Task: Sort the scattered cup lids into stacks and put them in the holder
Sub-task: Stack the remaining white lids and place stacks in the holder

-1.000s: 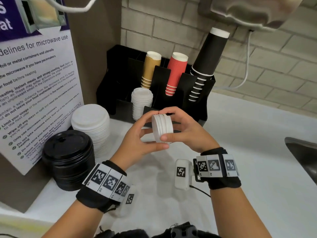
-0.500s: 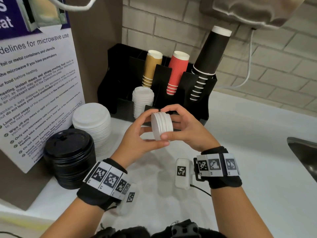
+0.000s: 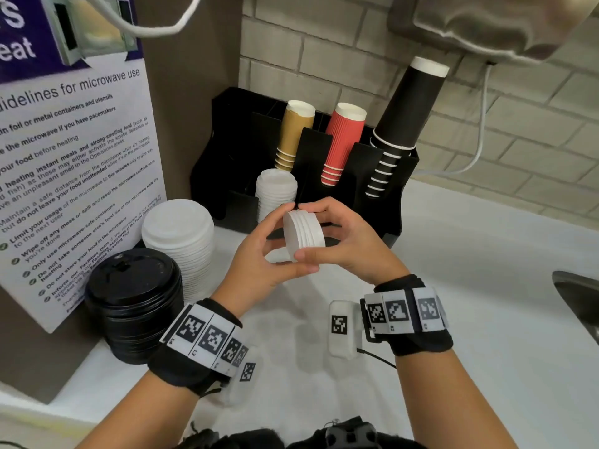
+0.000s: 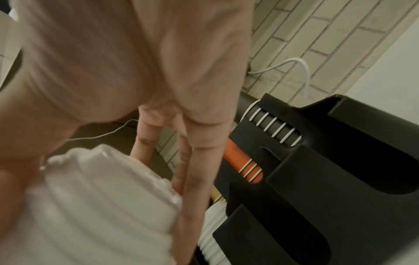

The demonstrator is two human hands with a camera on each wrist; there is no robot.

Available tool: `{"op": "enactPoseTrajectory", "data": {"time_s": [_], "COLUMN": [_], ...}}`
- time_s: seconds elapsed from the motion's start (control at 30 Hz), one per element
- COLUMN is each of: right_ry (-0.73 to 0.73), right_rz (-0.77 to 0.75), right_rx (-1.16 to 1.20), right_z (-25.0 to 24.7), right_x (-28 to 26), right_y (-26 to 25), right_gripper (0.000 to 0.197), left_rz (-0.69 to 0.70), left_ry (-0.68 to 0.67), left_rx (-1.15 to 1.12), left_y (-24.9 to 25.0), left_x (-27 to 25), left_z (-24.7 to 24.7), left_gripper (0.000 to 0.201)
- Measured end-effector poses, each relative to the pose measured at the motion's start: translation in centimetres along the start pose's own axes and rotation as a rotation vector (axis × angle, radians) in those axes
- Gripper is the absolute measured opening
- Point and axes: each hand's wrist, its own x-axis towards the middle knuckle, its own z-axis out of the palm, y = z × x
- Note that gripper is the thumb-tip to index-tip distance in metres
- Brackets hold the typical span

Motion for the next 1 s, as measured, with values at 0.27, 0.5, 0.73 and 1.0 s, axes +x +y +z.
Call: {"op": "enactPoseTrajectory", "data": {"time_s": [0.27,0.5,0.73,1.0], "right_ry": [0.259,0.053,-0.1,-0.091], "right_rz": [-0.177,-0.026,-0.03,-0.128], "right_rx": [-0.305,-0.684,-0.792,-1.091], "right_z": [-2.7,-2.1,-1.2,0.5], "right_x": [7.8,15.1,17.3,15.5], "right_y": [-2.1,-0.2,0.5,0.8], "right_gripper": [0.068,0.072,0.057,0.075], "left_rz": [-0.169,-0.202,-0.219,-0.233], "left_ry": [0.119,0.027,0.002,-0.002], "left_rx": [0.089,0.098,0.109,0.111], "left_y": [-0.6,-0.8,-1.1,-1.1], "left_x": [-0.1,-0.7,-1.0,-1.0], "left_z": [-0.4,-0.9,-1.3,-1.5], "left_gripper": [0.052,0.029,0.025,0.026]}}
